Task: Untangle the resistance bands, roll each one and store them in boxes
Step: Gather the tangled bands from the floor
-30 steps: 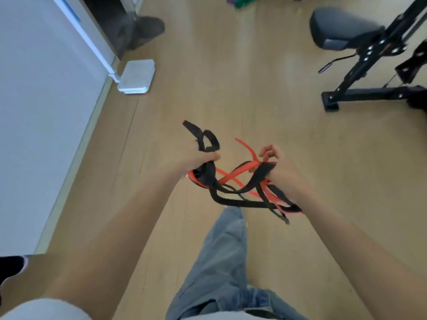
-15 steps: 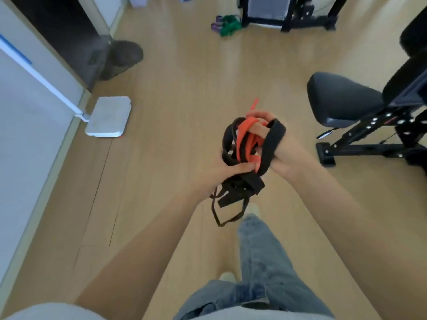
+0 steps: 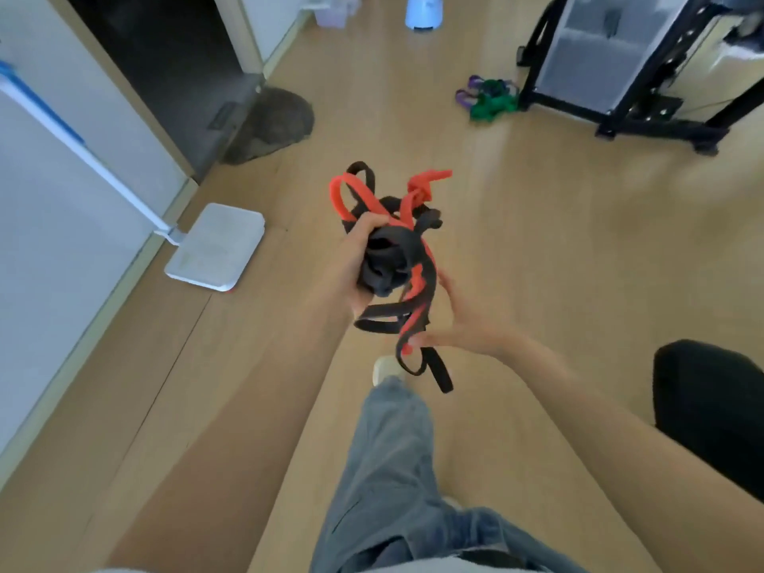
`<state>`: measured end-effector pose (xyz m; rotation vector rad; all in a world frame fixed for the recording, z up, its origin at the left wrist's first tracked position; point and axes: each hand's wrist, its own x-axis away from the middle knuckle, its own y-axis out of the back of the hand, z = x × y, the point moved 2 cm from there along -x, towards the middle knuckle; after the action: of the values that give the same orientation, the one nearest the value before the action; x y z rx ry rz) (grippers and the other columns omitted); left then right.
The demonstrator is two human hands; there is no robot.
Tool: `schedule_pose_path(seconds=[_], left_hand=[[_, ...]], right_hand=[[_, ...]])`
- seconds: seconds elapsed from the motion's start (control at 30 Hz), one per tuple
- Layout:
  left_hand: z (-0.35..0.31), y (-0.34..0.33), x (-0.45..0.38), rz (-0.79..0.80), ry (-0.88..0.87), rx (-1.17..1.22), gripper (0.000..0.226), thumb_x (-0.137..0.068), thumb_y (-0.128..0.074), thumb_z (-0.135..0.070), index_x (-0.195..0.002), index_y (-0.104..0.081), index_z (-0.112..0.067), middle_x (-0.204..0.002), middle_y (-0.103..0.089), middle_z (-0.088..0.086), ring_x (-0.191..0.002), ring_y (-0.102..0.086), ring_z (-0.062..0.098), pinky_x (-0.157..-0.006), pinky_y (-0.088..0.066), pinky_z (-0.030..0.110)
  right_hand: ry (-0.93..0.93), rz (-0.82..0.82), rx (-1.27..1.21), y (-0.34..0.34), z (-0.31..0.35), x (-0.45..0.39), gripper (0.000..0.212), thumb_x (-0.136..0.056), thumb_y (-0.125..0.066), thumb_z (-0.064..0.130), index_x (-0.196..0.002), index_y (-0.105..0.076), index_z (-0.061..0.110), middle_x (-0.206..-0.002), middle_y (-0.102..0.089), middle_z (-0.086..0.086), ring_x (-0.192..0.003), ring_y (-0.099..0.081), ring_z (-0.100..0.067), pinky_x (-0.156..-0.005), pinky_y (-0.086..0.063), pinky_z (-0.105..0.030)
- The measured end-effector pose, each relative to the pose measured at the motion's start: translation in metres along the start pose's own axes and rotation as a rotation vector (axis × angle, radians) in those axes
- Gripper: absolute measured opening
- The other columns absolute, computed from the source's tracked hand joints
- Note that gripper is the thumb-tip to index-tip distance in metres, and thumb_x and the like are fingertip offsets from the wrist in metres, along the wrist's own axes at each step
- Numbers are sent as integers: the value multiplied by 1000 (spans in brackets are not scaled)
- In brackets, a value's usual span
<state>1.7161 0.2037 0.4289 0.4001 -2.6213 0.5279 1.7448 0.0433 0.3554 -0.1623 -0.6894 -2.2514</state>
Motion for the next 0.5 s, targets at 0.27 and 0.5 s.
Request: schedule_pose_path(seconds=[0.27, 0.5], left_hand=[[-148, -14, -227, 33, -36, -27, 13, -87, -53, -19, -95, -55, -9, -77, -64, 6, -65, -62, 20, -52, -51, 27], [-204, 13, -444, 10, -147, -579, 44, -74, -60, -6, -117, -53, -10, -109, -65, 9, -100, -62, 23, -85, -51, 37]], right_hand=[[-116, -176, -164, 128, 9, -241, 22, -78, -62, -11, -92, -57, 4, -80, -67, -10, -73, -62, -20, -76, -50, -49], [-243, -362, -382, 282, 16, -373, 48, -77, -56, -18, -110, -48, 16, -89, -58, -11, -76, -61, -33, -69, -57, -40]])
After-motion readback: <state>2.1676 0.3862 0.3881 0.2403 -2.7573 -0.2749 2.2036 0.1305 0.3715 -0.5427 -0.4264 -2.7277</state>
